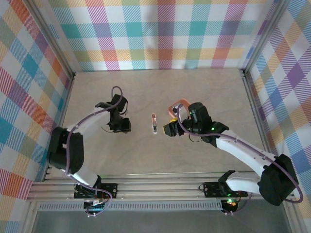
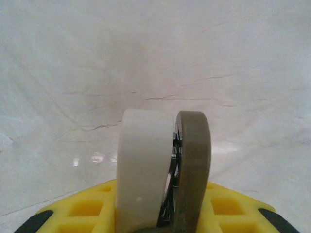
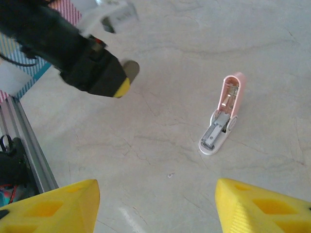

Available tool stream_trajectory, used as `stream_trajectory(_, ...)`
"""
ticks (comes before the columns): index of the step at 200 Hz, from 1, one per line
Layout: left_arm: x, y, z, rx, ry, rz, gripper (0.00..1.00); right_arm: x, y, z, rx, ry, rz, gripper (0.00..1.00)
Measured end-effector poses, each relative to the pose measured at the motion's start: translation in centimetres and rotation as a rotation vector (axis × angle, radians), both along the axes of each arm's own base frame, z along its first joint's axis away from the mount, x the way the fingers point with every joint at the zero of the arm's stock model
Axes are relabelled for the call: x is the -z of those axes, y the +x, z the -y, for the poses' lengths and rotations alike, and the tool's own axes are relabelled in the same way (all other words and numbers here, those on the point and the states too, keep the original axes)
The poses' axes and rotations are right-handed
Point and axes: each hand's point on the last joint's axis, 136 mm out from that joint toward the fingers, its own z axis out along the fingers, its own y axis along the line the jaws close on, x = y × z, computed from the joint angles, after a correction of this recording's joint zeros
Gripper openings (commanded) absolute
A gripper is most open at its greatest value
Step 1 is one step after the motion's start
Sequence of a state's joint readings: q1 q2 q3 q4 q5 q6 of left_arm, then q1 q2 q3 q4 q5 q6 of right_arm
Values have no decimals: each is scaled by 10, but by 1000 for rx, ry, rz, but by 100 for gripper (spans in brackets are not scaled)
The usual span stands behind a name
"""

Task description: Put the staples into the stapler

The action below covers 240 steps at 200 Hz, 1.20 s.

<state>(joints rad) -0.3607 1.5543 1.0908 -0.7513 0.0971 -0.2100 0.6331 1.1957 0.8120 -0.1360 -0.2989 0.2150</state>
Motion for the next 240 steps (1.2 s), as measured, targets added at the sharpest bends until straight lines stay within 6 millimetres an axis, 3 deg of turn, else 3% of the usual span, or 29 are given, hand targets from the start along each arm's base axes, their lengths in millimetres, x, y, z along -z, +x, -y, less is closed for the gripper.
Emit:
stream_trajectory(26, -46, -3, 31, 210, -64, 185, 22, 4, 9, 9, 78, 32, -90, 64)
stream_trajectory(55, -103, -20, 65, 541, -111, 433, 19, 1, 10, 11, 98, 80, -154, 64)
stream_trajectory(80, -132, -39, 78, 786, -117, 620, 18, -9, 2, 1, 48, 142, -185, 64)
stream_trajectory(135, -124, -56, 83, 1063, -54, 747, 18, -33, -24, -34, -63, 243, -194, 66)
stream_trajectory(177, -128, -53, 86, 1089, -40, 787, 18, -34, -37, -56, -47, 293, -186, 66)
stream_trajectory(240, -118, -51, 88, 1080, -49, 746, 17, -37, -36, -88, -28, 362, -158, 63)
